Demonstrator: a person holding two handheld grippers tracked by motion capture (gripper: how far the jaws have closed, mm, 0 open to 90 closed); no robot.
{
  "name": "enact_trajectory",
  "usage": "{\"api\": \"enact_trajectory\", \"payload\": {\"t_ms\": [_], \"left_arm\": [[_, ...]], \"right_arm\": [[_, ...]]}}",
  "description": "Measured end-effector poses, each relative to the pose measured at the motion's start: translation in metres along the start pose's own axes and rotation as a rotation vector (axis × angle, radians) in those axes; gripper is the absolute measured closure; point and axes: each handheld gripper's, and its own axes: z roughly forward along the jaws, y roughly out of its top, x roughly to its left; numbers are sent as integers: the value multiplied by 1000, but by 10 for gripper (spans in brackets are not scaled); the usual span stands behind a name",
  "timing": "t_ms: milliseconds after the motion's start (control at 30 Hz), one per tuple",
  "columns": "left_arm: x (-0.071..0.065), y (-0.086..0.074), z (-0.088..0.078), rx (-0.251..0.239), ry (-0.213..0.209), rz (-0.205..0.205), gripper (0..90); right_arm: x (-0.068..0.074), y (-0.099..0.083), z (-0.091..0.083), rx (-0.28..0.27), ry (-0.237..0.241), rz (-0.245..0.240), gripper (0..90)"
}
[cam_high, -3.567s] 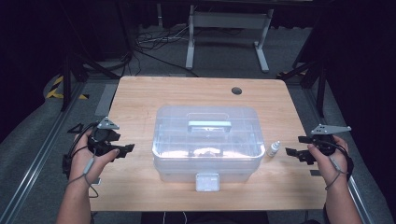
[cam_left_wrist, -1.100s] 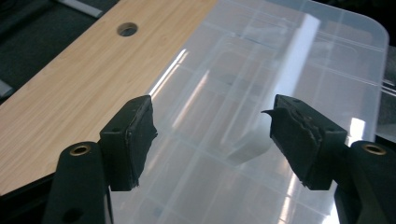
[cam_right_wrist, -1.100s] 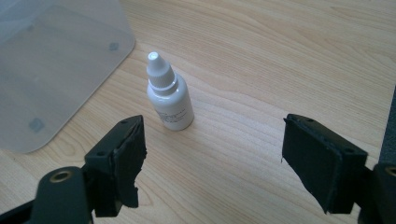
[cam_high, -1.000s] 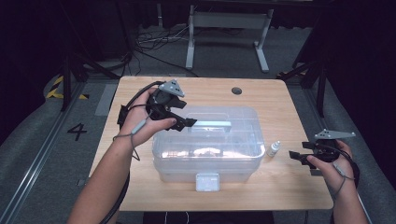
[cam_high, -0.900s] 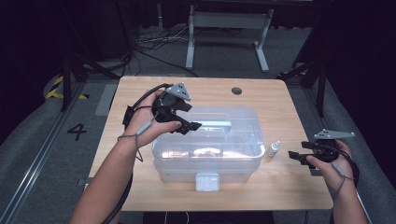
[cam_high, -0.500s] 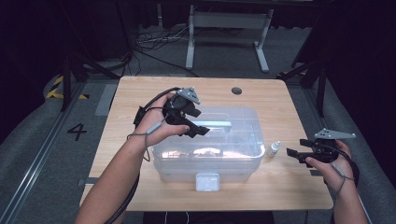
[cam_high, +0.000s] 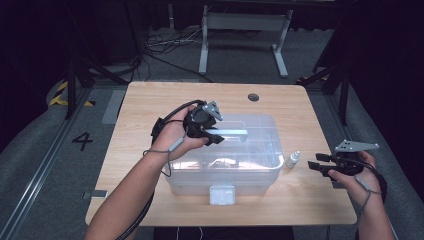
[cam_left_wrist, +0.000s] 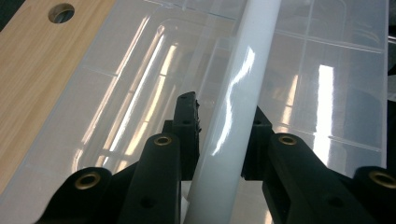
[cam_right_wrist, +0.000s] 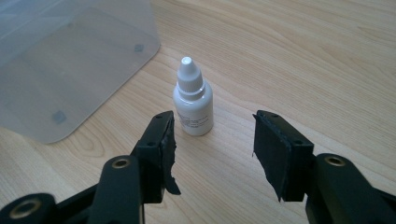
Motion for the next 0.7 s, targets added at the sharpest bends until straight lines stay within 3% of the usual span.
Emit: {"api": "enact_trajectory", "payload": {"t_ms": [100,233,400,700], "left_arm": [[1,0,-1,1,-7,8,747],[2,1,-2,-6,-19,10,753],[1,4,-3,13,-11,20,753],[7,10,-7,11,-6,16,750]], "right_arm": [[1,-1,-1,11,0,29,487],[3,1,-6,-8,-7,26,502],[6,5,-14,-39,-25,7,539],[17,12,-24,-67,-13,-27,604]]}}
